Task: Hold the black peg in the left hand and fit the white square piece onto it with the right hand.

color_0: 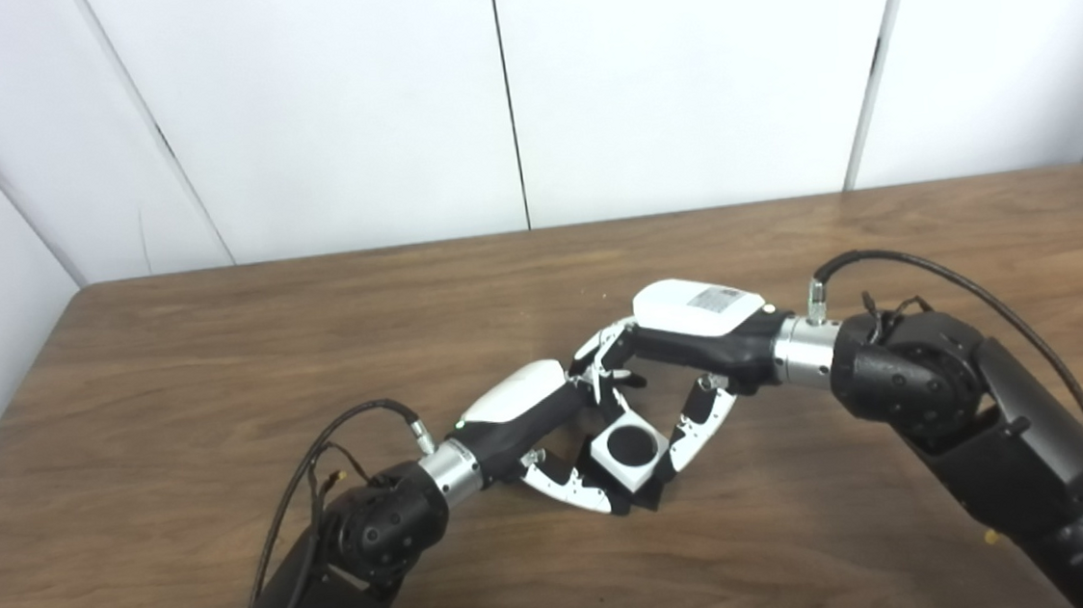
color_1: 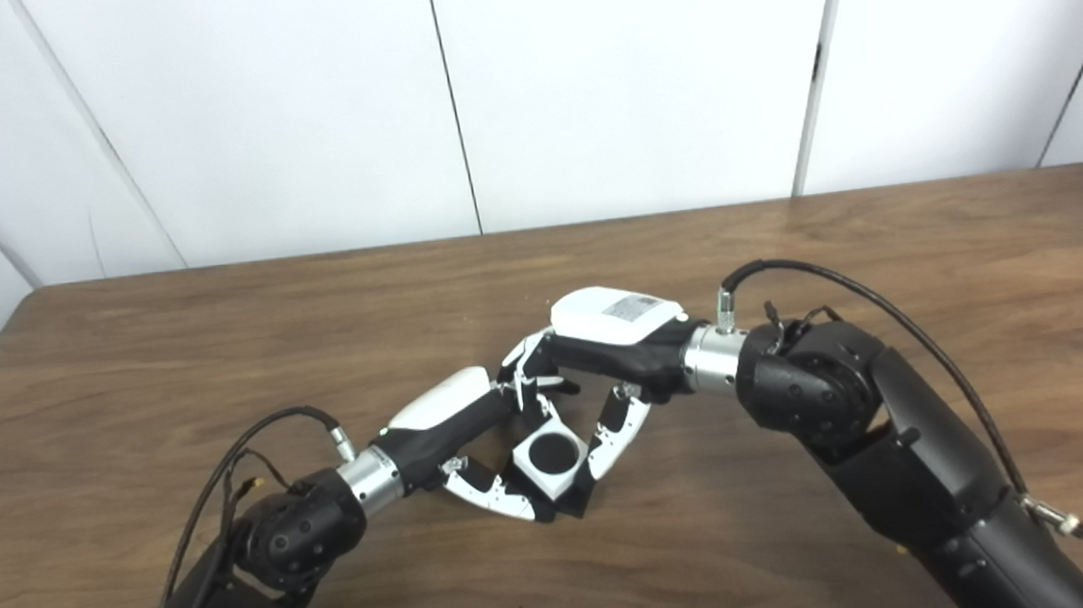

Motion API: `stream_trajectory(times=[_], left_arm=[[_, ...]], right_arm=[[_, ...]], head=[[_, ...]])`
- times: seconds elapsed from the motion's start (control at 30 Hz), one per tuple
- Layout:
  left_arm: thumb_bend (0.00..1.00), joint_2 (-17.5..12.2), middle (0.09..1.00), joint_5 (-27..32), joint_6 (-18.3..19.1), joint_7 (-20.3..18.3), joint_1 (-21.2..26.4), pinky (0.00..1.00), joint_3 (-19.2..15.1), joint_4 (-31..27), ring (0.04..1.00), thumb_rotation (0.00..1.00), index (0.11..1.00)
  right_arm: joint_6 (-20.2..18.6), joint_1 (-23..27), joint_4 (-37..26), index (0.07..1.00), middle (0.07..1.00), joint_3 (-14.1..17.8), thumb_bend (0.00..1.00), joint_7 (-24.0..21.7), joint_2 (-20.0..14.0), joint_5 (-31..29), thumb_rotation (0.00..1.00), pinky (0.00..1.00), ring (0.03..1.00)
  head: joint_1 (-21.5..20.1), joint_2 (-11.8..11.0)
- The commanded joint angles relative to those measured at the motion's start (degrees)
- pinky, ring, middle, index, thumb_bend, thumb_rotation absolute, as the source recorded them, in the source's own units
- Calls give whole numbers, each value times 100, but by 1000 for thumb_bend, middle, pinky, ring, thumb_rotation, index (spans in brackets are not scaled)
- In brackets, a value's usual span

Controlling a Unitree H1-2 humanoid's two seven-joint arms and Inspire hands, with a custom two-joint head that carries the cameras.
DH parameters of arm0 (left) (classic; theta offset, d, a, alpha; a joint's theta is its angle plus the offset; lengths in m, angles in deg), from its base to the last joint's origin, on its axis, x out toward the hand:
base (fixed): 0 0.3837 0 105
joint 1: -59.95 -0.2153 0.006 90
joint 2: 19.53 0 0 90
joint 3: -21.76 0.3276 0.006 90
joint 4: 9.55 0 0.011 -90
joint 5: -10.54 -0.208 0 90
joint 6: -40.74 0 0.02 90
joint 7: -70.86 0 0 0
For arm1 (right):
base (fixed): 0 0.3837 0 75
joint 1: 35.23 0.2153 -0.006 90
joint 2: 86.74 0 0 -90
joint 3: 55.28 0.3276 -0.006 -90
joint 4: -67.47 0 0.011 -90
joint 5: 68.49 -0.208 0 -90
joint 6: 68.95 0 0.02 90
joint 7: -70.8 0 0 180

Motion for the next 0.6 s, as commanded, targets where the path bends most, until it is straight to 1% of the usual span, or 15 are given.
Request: stream_trajectory(times=[0.0,0.13,0.4,0.57], left_arm=[[513,-97,910,-209,291,-318,-155,947,157,119,987,86,495],[514,-96,909,-194,304,-319,-159,954,147,121,987,85,495],[514,-107,907,-188,267,-302,-155,938,148,129,985,85,495],[513,-108,908,-218,308,-319,-143,932,160,107,985,86,495]], right_arm=[[-68,208,-149,669,816,98,856,-6,-122,-42,347,748,814],[-64,217,-158,703,821,78,885,-28,-136,-25,351,752,813],[-81,213,-184,767,820,84,908,-44,-134,-16,351,753,811],[-124,208,-208,789,821,101,909,-58,-141,-26,353,762,815]], head=[[1,6],[-6,2],[-12,10],[-18,18]])
